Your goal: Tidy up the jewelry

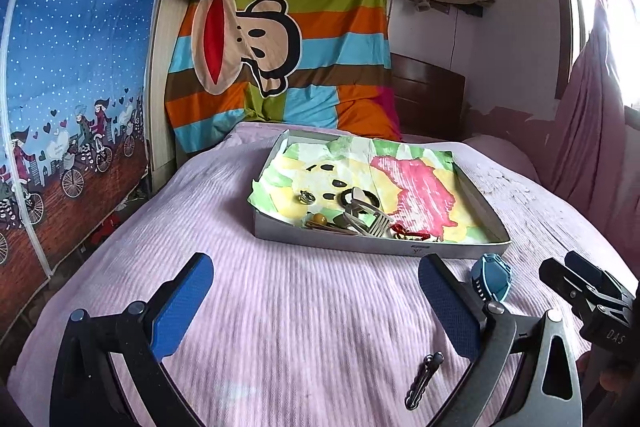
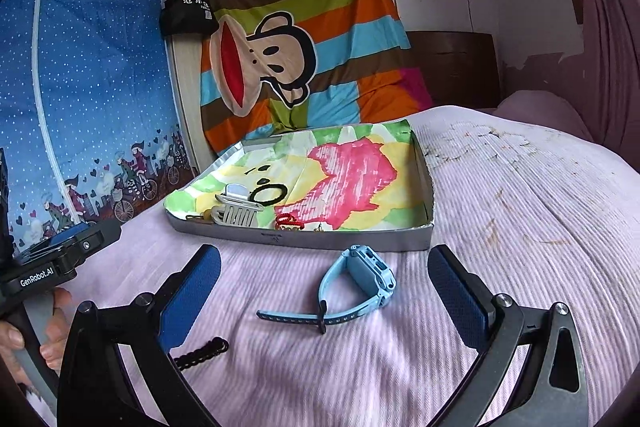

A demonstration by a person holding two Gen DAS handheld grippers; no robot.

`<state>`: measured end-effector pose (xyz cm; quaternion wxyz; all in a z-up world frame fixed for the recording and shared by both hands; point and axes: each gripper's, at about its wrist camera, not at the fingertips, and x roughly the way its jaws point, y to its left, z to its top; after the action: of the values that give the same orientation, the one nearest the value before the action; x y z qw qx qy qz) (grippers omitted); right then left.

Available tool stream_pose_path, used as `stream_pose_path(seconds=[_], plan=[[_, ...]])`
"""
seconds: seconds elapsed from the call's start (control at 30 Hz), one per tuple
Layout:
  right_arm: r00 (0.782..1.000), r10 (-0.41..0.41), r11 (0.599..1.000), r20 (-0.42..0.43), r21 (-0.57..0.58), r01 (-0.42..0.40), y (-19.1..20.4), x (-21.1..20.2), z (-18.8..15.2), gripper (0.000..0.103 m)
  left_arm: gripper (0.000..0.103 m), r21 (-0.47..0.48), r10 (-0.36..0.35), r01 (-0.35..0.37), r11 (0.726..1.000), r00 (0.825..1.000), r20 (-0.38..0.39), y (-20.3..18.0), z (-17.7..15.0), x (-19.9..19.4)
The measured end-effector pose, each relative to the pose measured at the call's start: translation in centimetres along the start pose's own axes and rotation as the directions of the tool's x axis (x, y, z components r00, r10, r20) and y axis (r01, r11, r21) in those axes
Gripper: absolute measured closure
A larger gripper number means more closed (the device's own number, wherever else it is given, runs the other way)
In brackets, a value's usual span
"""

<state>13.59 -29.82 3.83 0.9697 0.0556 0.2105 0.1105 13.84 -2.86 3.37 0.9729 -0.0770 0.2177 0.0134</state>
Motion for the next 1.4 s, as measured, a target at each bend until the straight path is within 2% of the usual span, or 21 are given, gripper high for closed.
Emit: stream_pose_path(seconds=[0.4, 0.63, 0.8, 0.97, 1.07, 1.13, 1.27, 1.4], plan=[[0.999, -0.008, 0.999, -0.048, -0.041, 0.006, -0.8, -0.4, -1.8, 0.001, 0.0, 0.046, -0.033, 0.034, 0.998, 0.999, -0.021, -1.2, -2.4, -0.8], [0.995, -0.002, 0.999, -0.103, -0.034, -0.001, -1.3, 0.6, -2.5, 0.001, 0.0, 0.079, -0.093, 0.098, 0.992, 0.993, -0.073, -1.9, -3.2, -0.4], [0.989, 0.014, 0.999, -0.146, -0.03, -0.019, -1.4, 1.5, -3.0, 0.001, 0.001, 0.105, -0.152, 0.166, 0.981, 0.981, -0.123, -2.5, -3.9, 0.1], [0.983, 0.033, 0.999, -0.181, -0.019, -0.037, -1.6, 2.2, -3.6, 0.002, 0.018, 0.114, -0.213, 0.238, 0.965, 0.958, -0.191, -3.0, -4.6, 0.9], [0.977, 0.05, 0.998, -0.208, -0.02, -0.055, -1.5, 2.8, -3.9, 0.012, 0.032, 0.11, -0.264, 0.297, 0.948, 0.934, -0.241, -3.2, -5.0, 1.4], [0.972, 0.06, 0.998, -0.229, -0.023, -0.067, -1.3, 3.2, -4.1, 0.019, 0.045, 0.108, -0.295, 0.335, 0.936, 0.914, -0.278, -3.4, -5.3, 1.8], [0.963, 0.071, 0.996, -0.261, -0.031, -0.082, -1.0, 4.0, -4.4, 0.02, 0.059, 0.11, -0.323, 0.378, 0.919, 0.884, -0.339, -4.0, -6.2, 2.6], [0.955, 0.076, 0.996, -0.285, -0.025, -0.087, -0.7, 4.8, -4.7, 0.02, 0.073, 0.124, -0.334, 0.405, 0.906, 0.864, -0.378, -4.6, -6.6, 2.9]])
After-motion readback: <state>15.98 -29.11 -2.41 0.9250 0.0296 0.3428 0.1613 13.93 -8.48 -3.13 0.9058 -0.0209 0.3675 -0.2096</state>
